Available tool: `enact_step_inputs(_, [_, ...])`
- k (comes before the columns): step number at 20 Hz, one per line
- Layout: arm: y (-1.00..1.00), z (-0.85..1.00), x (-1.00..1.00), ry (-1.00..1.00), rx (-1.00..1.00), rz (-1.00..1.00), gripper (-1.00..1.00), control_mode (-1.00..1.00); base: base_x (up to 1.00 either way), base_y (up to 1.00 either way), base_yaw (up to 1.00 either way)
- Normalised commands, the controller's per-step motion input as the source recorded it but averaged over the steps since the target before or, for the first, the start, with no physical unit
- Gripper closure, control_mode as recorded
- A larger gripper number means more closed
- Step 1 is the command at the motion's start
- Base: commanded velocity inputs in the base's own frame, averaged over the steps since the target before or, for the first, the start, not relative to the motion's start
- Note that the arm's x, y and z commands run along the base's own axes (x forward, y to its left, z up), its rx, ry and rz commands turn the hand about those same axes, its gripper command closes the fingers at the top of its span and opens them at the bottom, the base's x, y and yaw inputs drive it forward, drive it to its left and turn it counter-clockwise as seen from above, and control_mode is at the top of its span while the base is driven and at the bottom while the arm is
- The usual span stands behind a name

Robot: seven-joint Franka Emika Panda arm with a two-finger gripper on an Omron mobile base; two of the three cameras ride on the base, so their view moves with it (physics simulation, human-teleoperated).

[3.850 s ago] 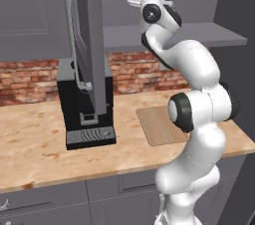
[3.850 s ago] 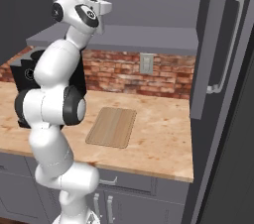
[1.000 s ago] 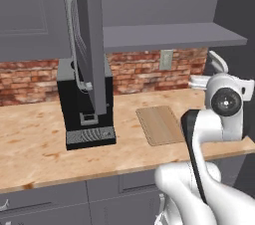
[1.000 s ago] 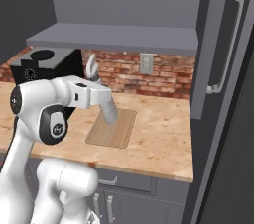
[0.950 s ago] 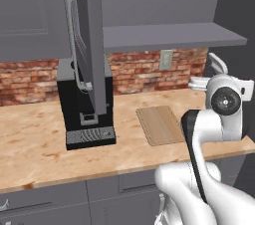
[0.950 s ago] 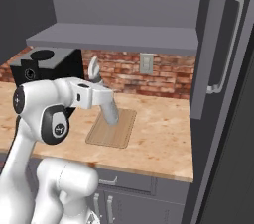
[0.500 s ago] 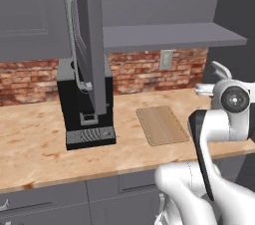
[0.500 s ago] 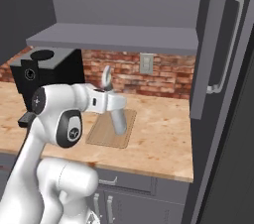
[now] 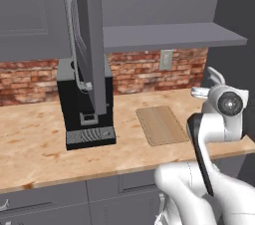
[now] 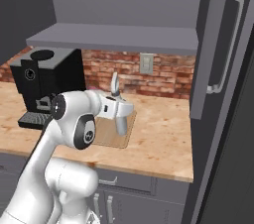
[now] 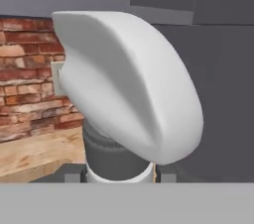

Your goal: Grab the spray bottle from the cabinet, then place it next to the cutting board for sanitizing. Then grab the dish brush from the countertop next to the sink and place it next to the cutting board.

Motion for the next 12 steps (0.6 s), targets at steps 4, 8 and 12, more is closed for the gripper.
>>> enact_step_inputs(4, [-0.19, -0.16, 0.48, 0.01, 0.06, 0.03, 1.00, -1.00, 0.00, 0.00, 0.00])
enact_step_inputs(8, [-0.13, -0.16, 0.50, 0.02, 0.03, 0.03, 1.00, -1.00, 0.00, 0.00, 0.00])
enact_step_inputs(12, [-0.08, -0.18, 0.51, 0.01, 0.00, 0.04, 1.00, -1.00, 0.00, 0.00, 0.00])
